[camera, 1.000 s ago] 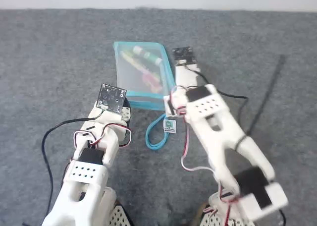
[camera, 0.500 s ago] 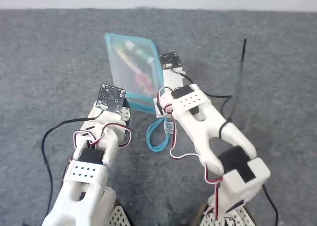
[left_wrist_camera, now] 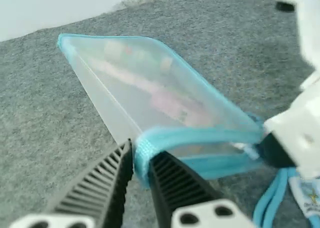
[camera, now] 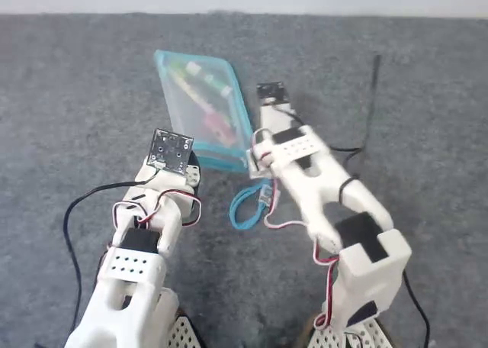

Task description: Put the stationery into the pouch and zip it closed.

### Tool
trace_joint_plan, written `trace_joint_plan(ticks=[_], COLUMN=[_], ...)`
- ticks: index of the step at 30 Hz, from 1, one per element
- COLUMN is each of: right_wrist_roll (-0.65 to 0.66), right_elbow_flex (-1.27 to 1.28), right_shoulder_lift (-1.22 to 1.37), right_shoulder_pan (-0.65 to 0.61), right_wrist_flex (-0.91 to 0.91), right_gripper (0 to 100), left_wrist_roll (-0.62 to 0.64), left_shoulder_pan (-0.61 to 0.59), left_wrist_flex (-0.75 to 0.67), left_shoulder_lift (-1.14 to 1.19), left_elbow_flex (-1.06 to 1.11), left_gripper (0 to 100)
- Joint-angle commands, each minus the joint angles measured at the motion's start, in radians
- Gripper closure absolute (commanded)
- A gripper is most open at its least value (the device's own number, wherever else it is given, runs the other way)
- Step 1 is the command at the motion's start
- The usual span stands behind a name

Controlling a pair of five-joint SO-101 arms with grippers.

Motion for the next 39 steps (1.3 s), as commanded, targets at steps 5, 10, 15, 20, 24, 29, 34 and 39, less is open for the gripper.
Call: trace_joint_plan(ticks=[5,10,15,20,24,29,34,39], right_wrist_roll=[0.175,0.302,0.367,0.417,0.420,0.410,0.410,0.379], right_elbow_flex=[-0.098,-0.040,0.117,0.261,0.307,0.374,0.462,0.468], right_shoulder_lift=[-0.328,-0.727,-1.127,-1.323,-1.241,-1.090,-0.934,-0.829], right_shoulder_pan=[0.102,-0.036,-0.082,-0.133,-0.140,-0.062,-0.104,-0.105], right_wrist_flex=[0.254,0.318,0.323,0.325,0.305,0.220,0.108,0.021], right_gripper=[99.1,99.1,99.2,99.2,99.2,99.0,94.0,76.8], left_wrist_roll=[0.015,0.015,0.018,0.018,0.014,0.009,-0.101,-0.107], left_shoulder_pan=[0.009,0.000,0.000,0.012,0.005,0.077,0.135,0.157], left_wrist_flex=[-0.038,-0.040,-0.068,-0.068,-0.063,-0.051,-0.041,-0.002], left_shoulder_lift=[-0.015,-0.015,-0.009,-0.008,-0.008,-0.006,-0.008,-0.015], left_elbow_flex=[-0.044,-0.045,-0.044,-0.042,-0.042,-0.013,-0.002,-0.004], left_gripper=[99,99,98,86,85,87,87,87])
